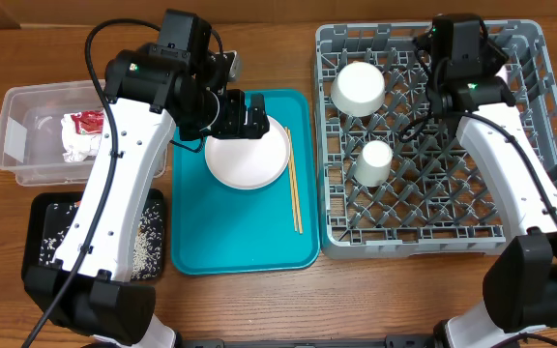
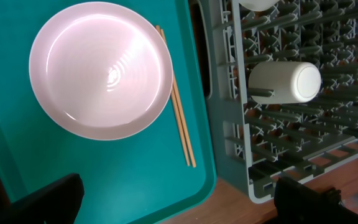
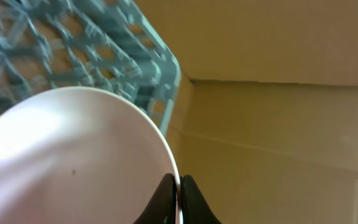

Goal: Sort waste into correct bins and load items into the dishwasher

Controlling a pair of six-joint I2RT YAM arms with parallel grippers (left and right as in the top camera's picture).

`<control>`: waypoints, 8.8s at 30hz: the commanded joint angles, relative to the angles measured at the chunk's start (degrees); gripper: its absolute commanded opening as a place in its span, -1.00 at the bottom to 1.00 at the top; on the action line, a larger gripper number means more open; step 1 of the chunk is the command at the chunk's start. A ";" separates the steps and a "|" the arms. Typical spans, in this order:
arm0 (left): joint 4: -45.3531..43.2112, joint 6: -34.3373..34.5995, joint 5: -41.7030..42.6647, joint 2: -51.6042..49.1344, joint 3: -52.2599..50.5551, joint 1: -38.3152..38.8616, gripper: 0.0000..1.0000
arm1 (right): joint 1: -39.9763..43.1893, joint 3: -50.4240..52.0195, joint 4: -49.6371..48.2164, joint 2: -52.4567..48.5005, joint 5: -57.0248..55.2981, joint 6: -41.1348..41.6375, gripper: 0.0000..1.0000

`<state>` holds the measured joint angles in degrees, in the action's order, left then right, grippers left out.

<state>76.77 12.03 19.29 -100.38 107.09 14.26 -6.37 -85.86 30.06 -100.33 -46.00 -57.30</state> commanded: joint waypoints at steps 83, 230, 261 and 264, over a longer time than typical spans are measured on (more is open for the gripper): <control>0.09 -0.46 -0.22 0.63 0.92 0.48 1.00 | -14.78 0.37 3.30 -14.86 -17.84 11.67 0.01; 0.09 -0.46 -0.24 0.63 0.92 0.37 1.00 | 5.62 -1.18 13.29 -6.51 49.46 62.03 -0.92; 0.09 -0.46 -0.24 0.63 0.92 0.39 1.00 | 4.76 -1.55 19.63 -6.51 39.17 62.05 -0.92; 0.09 -0.46 -0.24 0.63 0.92 0.39 0.99 | 4.98 -1.55 21.70 -6.51 36.96 62.05 -0.92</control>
<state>76.77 12.03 19.29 -100.38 107.09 14.26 -2.96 -86.54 50.17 -106.69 -0.49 4.49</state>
